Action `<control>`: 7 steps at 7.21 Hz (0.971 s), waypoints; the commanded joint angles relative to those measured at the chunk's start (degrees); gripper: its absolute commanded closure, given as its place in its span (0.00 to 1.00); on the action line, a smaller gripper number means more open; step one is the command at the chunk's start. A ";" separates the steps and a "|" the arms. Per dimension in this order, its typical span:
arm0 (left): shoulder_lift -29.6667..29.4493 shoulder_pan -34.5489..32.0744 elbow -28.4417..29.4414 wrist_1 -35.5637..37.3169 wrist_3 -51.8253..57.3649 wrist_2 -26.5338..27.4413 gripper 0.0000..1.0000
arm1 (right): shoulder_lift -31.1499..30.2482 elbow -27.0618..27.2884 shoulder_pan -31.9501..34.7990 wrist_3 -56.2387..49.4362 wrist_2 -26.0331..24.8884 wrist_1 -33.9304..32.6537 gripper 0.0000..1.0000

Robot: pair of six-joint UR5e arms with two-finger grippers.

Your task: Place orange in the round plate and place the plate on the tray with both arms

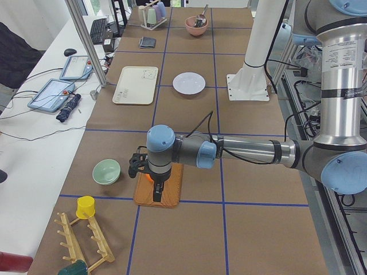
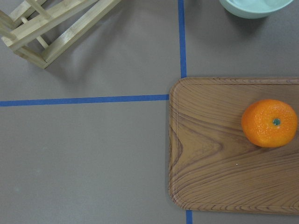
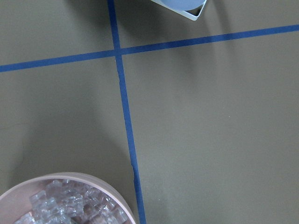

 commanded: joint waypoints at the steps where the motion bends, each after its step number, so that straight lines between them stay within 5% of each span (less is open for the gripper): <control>1: -0.16 0.02 -0.04 0.00 -0.01 0.01 0.02 | 0.09 0.11 0.14 0.02 0.09 0.00 0.00; 7: -0.77 0.02 0.31 0.09 0.08 0.01 0.02 | 0.35 -0.15 0.23 -0.15 0.18 0.00 0.00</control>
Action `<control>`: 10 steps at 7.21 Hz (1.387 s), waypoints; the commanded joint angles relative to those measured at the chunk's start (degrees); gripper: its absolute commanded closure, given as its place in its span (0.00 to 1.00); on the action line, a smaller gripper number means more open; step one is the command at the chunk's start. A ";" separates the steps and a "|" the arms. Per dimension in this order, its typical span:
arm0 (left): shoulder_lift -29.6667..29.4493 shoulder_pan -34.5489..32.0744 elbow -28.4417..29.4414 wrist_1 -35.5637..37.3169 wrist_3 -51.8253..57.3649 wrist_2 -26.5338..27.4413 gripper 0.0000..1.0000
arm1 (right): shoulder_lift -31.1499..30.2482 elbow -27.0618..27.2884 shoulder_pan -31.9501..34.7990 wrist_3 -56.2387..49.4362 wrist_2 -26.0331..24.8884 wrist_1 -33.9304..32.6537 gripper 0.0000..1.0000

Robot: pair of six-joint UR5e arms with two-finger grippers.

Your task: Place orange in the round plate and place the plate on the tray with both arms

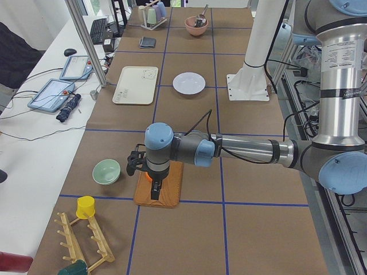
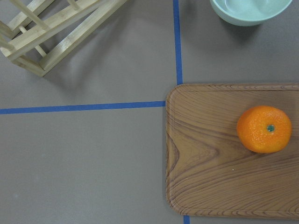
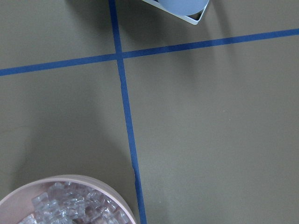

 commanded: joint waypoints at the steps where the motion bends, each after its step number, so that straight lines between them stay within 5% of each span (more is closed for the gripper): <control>1: -0.08 0.00 0.11 0.01 -0.01 0.00 0.02 | 0.01 -0.17 0.00 -0.07 0.09 0.00 0.00; 10: -1.93 0.44 0.46 -0.25 -0.46 -0.09 0.02 | 0.54 -0.08 0.00 0.02 0.36 -0.18 0.00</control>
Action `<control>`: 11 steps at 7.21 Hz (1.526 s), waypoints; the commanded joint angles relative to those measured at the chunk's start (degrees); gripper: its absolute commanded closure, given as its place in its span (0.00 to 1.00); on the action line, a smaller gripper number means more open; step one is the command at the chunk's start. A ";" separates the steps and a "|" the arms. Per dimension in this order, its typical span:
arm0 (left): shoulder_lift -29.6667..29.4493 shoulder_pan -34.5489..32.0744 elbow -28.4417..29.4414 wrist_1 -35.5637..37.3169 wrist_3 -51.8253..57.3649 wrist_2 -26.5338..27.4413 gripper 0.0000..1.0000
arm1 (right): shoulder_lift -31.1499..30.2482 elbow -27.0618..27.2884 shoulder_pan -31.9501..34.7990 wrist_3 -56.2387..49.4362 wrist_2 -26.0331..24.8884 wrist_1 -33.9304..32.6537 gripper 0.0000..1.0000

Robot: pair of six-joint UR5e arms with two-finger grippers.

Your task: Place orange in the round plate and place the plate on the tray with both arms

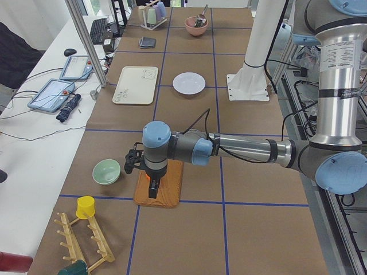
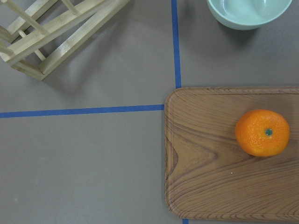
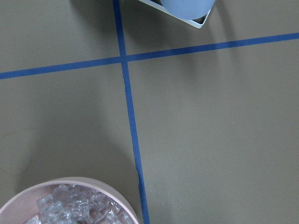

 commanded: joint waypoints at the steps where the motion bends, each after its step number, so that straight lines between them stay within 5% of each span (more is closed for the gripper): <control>1: -0.96 1.28 0.10 -0.19 -0.07 -0.07 0.02 | 0.04 0.09 0.00 -0.05 0.07 -0.06 0.00; 5: -2.37 5.57 1.86 -0.27 -0.42 -0.33 0.02 | 0.92 -0.97 0.00 0.39 0.77 -0.06 0.00; 7: -4.03 9.62 2.21 -4.54 -13.96 -0.60 0.02 | 1.18 -1.23 0.00 0.30 0.86 -0.06 0.00; 9: -6.31 12.71 11.04 -15.51 -18.42 -0.60 0.02 | 1.27 -1.23 0.00 0.21 0.86 -0.06 0.00; 11: -9.39 15.09 15.82 -18.81 -22.66 -0.51 0.02 | 1.36 -1.14 0.00 0.21 0.86 -0.06 0.00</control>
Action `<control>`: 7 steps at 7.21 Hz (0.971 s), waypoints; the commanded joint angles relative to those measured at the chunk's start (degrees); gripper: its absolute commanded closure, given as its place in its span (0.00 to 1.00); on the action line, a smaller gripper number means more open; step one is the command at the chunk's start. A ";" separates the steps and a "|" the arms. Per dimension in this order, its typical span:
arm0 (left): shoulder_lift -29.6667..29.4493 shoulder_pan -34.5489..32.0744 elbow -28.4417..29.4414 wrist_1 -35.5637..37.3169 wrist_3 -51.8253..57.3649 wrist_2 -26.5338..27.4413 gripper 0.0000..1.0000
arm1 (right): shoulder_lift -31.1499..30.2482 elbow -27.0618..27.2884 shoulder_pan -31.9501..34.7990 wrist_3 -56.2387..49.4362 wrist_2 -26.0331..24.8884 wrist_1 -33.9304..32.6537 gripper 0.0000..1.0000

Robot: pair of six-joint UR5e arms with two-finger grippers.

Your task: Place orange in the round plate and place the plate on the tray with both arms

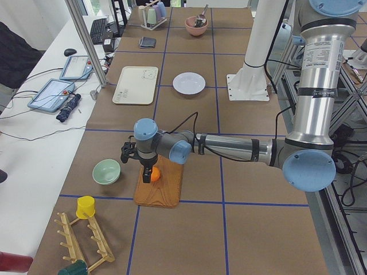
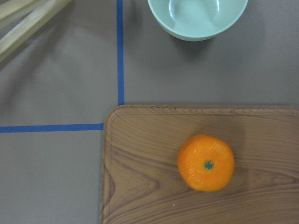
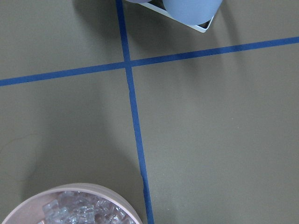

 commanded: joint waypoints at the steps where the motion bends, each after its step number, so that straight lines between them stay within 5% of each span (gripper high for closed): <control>1: -2.44 2.33 3.29 -2.41 -3.38 0.07 0.02 | 0.08 0.04 0.00 0.04 -0.05 0.00 0.00; 7: -4.03 7.00 8.46 -5.47 -4.09 0.33 0.02 | 0.16 -0.04 -0.09 -0.05 -0.22 0.00 0.00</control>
